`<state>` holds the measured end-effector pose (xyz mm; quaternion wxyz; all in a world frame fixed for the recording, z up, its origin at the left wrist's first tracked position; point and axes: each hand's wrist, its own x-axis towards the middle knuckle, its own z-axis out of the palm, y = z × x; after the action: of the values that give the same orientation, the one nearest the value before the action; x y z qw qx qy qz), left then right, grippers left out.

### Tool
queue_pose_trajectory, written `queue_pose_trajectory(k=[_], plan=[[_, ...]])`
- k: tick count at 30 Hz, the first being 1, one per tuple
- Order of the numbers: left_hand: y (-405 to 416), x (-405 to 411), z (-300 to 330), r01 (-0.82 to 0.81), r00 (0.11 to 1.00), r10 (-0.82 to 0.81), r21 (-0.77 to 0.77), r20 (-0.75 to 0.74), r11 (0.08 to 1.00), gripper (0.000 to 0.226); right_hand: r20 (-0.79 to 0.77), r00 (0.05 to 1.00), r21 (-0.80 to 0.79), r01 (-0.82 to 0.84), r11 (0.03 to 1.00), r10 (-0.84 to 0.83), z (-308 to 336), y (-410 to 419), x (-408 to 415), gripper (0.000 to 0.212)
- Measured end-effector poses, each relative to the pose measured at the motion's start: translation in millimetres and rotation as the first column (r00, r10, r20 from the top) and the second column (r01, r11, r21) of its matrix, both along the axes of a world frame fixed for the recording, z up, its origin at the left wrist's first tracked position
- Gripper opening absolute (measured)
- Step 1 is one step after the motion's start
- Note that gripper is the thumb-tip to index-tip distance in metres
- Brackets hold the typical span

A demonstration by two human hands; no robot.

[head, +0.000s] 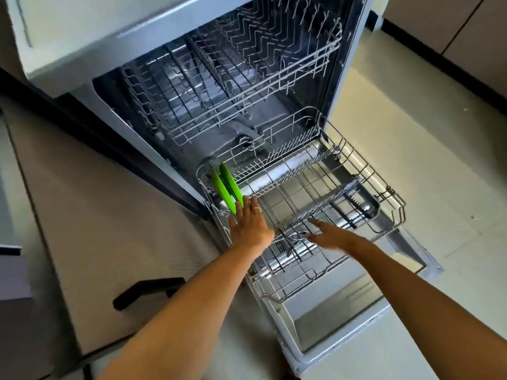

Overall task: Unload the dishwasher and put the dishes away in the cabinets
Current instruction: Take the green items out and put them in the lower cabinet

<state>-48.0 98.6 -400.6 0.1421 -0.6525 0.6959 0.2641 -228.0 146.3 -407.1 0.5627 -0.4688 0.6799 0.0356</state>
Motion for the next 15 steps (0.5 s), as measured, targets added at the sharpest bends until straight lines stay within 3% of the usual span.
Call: queue_pose_trajectory(k=[15], plan=[[-73,28,-66,-0.178,0.975,0.174,0.016,0.135,0.984,0.079,0.153,0.983,-0.006,-0.097,0.995,0.096,-80,-90,64,0.068]])
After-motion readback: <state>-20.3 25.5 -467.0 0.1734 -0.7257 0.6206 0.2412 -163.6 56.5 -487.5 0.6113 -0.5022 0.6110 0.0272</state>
